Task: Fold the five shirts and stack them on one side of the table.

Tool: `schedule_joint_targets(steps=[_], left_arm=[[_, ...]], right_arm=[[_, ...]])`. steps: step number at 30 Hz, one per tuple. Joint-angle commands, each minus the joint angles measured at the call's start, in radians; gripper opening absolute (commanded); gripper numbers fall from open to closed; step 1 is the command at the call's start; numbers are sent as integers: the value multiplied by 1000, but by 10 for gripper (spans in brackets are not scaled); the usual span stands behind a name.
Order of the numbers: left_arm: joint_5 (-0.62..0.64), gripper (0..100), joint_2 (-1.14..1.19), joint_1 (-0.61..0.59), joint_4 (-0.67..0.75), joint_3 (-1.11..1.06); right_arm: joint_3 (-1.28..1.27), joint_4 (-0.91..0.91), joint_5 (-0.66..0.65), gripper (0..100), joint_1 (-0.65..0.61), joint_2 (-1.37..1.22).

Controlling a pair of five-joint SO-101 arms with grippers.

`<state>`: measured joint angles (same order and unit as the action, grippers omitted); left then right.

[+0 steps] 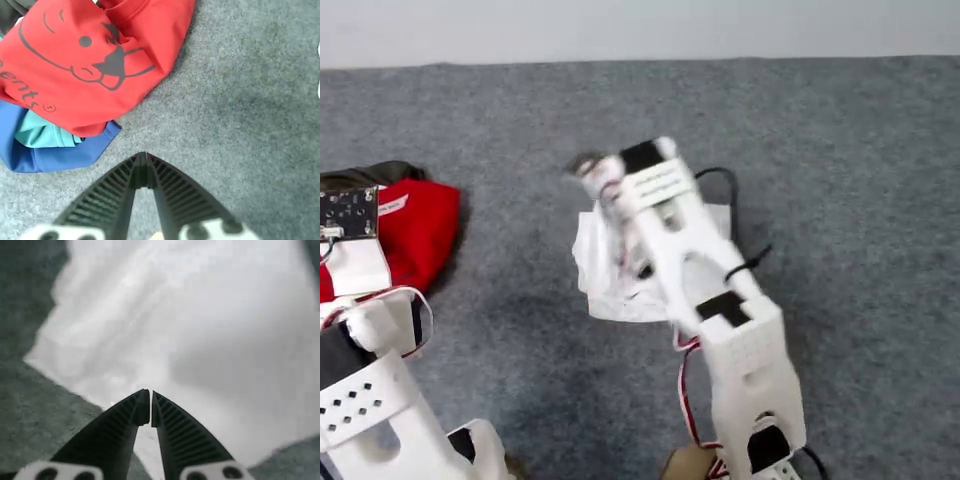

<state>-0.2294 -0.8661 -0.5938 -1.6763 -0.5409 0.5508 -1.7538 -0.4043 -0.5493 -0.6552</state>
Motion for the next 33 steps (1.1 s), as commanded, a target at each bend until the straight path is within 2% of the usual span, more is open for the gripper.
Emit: schedule_joint_targets(steps=[1,3,11,17,24,31,33], left_arm=[[-8,4,-11,3,35,2],[-9,4,-11,3,43,2],[-48,4,-11,3,55,2],[-48,4,-11,3,78,2],[-48,4,-11,3,80,2],[-48,4,-14,3,81,-30],[-48,4,-15,3,81,-51]], right_arm=[[-57,-45,11,9,-119,18],[-81,-45,9,9,-150,48],[-86,-45,14,20,-122,260],[-84,-39,32,130,-127,260],[-44,-24,46,141,-124,191],[196,-36,265,140,-127,44],[241,-36,293,140,-128,13]])
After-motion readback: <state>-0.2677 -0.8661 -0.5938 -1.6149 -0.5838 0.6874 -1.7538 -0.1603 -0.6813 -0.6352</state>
